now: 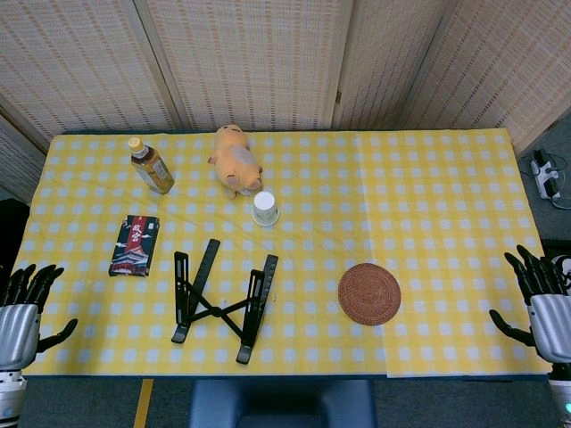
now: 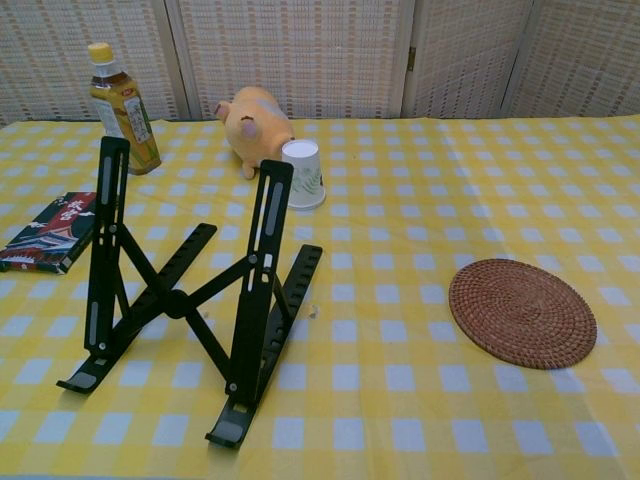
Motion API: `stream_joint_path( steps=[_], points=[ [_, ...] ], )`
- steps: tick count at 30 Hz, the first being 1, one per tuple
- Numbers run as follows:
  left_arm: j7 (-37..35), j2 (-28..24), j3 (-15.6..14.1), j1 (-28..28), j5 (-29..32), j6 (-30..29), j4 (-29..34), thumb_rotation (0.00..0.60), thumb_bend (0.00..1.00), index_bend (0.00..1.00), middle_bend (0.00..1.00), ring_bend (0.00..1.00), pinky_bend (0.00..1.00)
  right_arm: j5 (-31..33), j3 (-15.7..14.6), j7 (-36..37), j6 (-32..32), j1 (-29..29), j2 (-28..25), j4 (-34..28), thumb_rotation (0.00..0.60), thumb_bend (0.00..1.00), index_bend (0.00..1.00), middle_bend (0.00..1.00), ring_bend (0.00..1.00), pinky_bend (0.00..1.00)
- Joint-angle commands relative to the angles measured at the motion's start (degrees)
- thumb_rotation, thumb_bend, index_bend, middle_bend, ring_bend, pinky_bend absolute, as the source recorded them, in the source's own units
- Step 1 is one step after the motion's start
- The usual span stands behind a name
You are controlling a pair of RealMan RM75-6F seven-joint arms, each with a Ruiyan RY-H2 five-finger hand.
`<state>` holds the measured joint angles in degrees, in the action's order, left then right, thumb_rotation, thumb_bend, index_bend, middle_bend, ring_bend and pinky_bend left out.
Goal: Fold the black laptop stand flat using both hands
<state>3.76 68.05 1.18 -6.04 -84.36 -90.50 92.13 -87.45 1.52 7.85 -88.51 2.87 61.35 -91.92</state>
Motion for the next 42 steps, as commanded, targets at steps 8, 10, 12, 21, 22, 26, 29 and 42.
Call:
stream_joint_path(
  steps=[8,10,12,21,22,26,29,42],
  points=[
    [-0.3,0.5,0.9,-1.1,0.9,3.7,1.1,0.6,0.25,0.19,0.16,0.07,0.07,-0.7,0.8,1.8,1.7,1.0,-0.3,-0.7,0.6,0.29,0.0,0.03,0.06,0.0],
    [-0.1,0.5,1.3,-1.4,1.0,4.1,1.0,0.6,0.25,0.19,0.16,0.07,0.07,-0.9,0.9,1.9,1.6,1.1,-0.4,-0.7,0.6,0.29,0.0,0.03,0.07,0.0],
    [0.4,0.6,1.8,-1.9,1.2,4.7,0.9,0.6,0.25,0.19,0.16,0.07,0.07,-1.1,1.1,1.9,1.7,1.2,-0.5,-0.8,0.6,0.29,0.0,0.03,0.07,0.0],
    [-11.9,-0.5,3.4,-8.0,-0.6,13.9,0.4,0.6,0.25,0.18,0.16,0.07,0.11,-1.7,2.1,2.3,3.1,2.9,-2.3,-2.0,0.6,0.29,0.0,0.03,0.07,0.0],
    [-13.6,-0.5,3.5,-8.8,-0.6,15.2,0.1,0.6,0.25,0.18,0.16,0.07,0.11,-1.8,2.3,2.3,3.4,3.2,-2.5,-2.2,0.6,0.29,0.0,0.03,0.07,0.0],
    [-23.3,-1.1,3.6,-13.1,-1.7,22.4,-1.6,0.6,0.25,0.14,0.15,0.07,0.12,-2.2,2.5,2.0,4.1,4.1,-3.0,-2.7,0.6,0.29,0.0,0.03,0.07,0.0],
    [-36.4,-2.1,3.4,-17.8,-2.7,30.3,-3.0,0.6,0.25,0.08,0.11,0.05,0.11,-2.4,2.5,2.5,5.0,4.7,-3.5,-3.2,0.6,0.29,0.0,0.03,0.07,0.0],
    [-74.6,1.6,-0.6,-29.4,-11.3,40.2,-13.6,0.6,0.24,0.06,0.09,0.05,0.11,-1.6,2.4,3.8,4.9,4.3,-3.3,-2.3,0.6,0.29,0.0,0.03,0.07,0.0]
  ],
)
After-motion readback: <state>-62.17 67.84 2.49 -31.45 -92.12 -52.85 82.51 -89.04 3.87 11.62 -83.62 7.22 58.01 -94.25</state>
